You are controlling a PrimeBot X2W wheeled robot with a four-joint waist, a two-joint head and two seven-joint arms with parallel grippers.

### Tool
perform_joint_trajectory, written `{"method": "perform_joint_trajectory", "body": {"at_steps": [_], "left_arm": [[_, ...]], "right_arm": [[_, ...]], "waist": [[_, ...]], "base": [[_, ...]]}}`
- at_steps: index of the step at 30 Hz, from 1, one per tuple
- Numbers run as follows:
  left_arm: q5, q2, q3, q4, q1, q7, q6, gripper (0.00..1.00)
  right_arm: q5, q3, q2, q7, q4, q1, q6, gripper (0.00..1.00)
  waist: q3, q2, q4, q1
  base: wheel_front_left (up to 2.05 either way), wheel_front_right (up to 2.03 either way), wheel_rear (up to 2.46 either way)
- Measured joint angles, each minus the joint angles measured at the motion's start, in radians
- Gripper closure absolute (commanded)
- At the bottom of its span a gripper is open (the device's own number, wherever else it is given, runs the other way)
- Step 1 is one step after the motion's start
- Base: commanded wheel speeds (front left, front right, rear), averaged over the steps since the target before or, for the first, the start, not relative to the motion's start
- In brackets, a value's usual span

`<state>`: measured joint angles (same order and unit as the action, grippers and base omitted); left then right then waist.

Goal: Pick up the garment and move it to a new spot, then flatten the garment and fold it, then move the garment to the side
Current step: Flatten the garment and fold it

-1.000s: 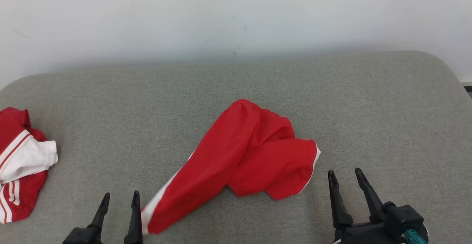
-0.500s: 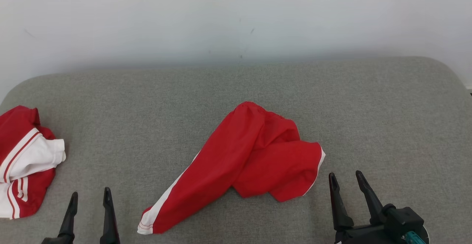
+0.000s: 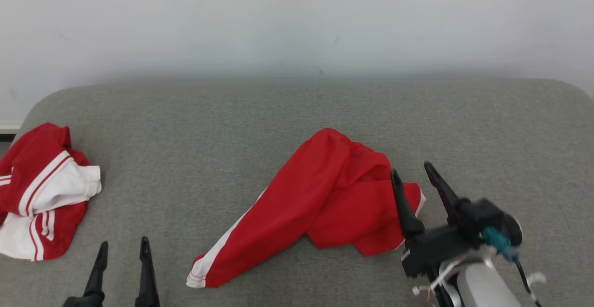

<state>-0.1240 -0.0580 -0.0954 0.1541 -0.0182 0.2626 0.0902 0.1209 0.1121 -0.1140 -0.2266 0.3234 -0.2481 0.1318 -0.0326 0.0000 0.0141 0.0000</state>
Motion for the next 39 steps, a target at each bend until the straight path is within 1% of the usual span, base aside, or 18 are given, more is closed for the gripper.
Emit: {"method": "perform_joint_trajectory", "body": {"at_steps": [9, 11, 12, 14, 16, 17, 21, 24, 29, 30, 31, 33, 35, 37, 39], "left_arm": [[-0.009, 0.006, 0.044, 0.004, 0.028, 0.0, 0.007, 0.0], [-0.022, 0.006, 0.062, 0.004, 0.032, 0.0, 0.007, 0.0], [-0.022, 0.006, 0.062, 0.004, 0.032, 0.0, 0.007, 0.0], [-0.043, 0.006, 0.086, 0.008, 0.044, 0.0, 0.001, 0.0], [-0.053, 0.006, 0.102, 0.012, 0.059, 0.0, -0.004, 0.0], [-0.053, 0.006, 0.102, 0.012, 0.059, 0.0, -0.004, 0.0], [-0.066, 0.007, 0.137, 0.02, 0.079, 0.0, -0.011, 0.0], [-0.075, 0.007, 0.157, 0.023, 0.089, 0.0, -0.019, 0.0], [-0.091, 0.007, 0.172, 0.033, 0.106, 0.0, -0.021, 0.0], [-0.092, 0.007, 0.172, 0.034, 0.106, 0.0, -0.022, 0.0], [-0.094, 0.007, 0.172, 0.036, 0.107, 0.0, -0.023, 0.0], [-0.095, 0.007, 0.17, 0.04, 0.107, 0.0, -0.023, 0.0], [-0.096, 0.007, 0.167, 0.039, 0.106, 0.0, -0.024, 0.0], [-0.098, 0.007, 0.161, 0.039, 0.106, 0.0, -0.024, 0.0], [-0.099, 0.007, 0.157, 0.039, 0.106, 0.0, -0.024, 0.0]], "right_arm": [[0.017, 0.074, -0.065, 0.122, 0.176, -0.281, 0.0, 0.0], [0.017, 0.091, -0.082, 0.157, 0.231, -0.335, 0.0, 0.0], [0.017, 0.091, -0.082, 0.157, 0.231, -0.335, 0.0, 0.0], [0.025, 0.115, -0.092, 0.198, 0.316, -0.401, 0.0, 0.0], [0.038, 0.131, -0.097, 0.219, 0.374, -0.439, 0.0, 0.0], [0.038, 0.131, -0.097, 0.219, 0.374, -0.439, 0.0, 0.0], [0.05, 0.154, -0.11, 0.259, 0.487, -0.503, 0.0, 0.0], [0.057, 0.173, -0.11, 0.302, 0.574, -0.54, 0.0, 0.0], [0.08, 0.183, -0.103, 0.373, 0.696, -0.574, 0.0, 0.0], [0.082, 0.185, -0.101, 0.388, 0.715, -0.578, 0.0, 0.63], [0.09, 0.183, -0.097, 0.401, 0.735, -0.581, 0.0, 1.0], [0.105, 0.186, -0.09, 0.408, 0.757, -0.586, 0.0, 1.0], [0.11, 0.19, -0.086, 0.378, 0.758, -0.598, 0.0, 1.0], [0.116, 0.196, -0.082, 0.337, 0.754, -0.614, 0.0, 1.0], [0.117, 0.198, -0.085, 0.272, 0.741, -0.621, 0.0, 1.0]], "waist": [[-0.014, 0.0, 0.072, 0.0], [-0.022, 0.0, 0.09, 0.0], [-0.022, 0.0, 0.09, 0.0], [-0.039, 0.0, 0.115, 0.0], [-0.051, 0.0, 0.13, 0.0001], [-0.051, 0.0, 0.13, 0.0001], [-0.074, 0.0001, 0.162, 0.0001], [-0.09, 0.0001, 0.183, 0.0002], [-0.106, 0.0001, 0.208, 0.0001], [-0.106, 0.0001, 0.212, 0.0002], [-0.106, 0.0001, 0.214, 0.0002], [-0.101, 0.0001, 0.215, 0.0002], [-0.096, 0.0, 0.214, 0.0001], [-0.095, 0.0, 0.209, 0.0001], [-0.093, 0.0001, 0.203, 0.0002]], "base": [[0.0, 0.0, 0.0], [0.0, 0.0, 0.0], [0.0, 0.0, 0.0], [0.0, 0.0, 0.0], [0.0, 0.0, 0.0], [0.0, 0.0, 0.0], [0.0, 0.0, 0.0], [0.0, 0.0, 0.0], [0.0, 0.0, 0.0], [0.0, 0.0, 0.0], [0.0, 0.0, 0.0], [0.0, 0.0, 0.0], [0.0, 0.0, 0.0], [0.0, 0.0, 0.0], [0.0, 0.0, 0.0]]}}
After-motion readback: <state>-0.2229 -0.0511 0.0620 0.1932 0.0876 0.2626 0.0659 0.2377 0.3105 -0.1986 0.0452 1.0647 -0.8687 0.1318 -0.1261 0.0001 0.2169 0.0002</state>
